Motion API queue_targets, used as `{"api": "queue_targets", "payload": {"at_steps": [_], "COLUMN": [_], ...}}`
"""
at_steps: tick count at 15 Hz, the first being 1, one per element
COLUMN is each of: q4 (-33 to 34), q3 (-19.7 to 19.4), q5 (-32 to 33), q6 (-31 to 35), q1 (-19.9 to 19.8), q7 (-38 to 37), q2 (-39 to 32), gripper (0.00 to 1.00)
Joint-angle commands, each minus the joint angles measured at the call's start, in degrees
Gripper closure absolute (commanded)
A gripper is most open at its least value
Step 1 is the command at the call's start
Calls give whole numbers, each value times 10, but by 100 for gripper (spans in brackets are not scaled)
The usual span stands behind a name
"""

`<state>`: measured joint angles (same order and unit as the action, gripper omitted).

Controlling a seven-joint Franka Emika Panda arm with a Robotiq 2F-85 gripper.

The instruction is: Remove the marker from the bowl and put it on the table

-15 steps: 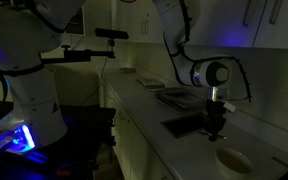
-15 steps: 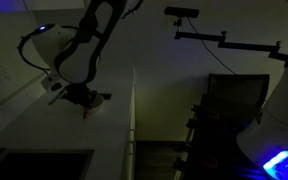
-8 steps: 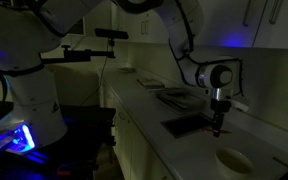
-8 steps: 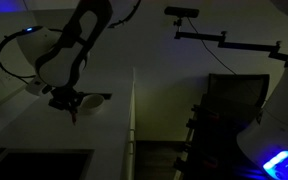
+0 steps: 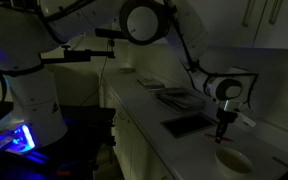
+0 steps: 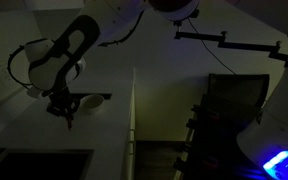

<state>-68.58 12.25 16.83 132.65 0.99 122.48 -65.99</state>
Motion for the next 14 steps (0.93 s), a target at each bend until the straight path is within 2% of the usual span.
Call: {"api": "queue_targets", "payload": {"at_steps": [1, 8, 14], "q4": [45, -23, -127], "q3": [-15, -24, -9], "q5": [-5, -13, -29], "q6": [-31, 11, 57], "q1": [16, -5, -46], "q7": [13, -8, 6], "q2": [-16, 47, 117], "gripper": [53, 1, 0]}}
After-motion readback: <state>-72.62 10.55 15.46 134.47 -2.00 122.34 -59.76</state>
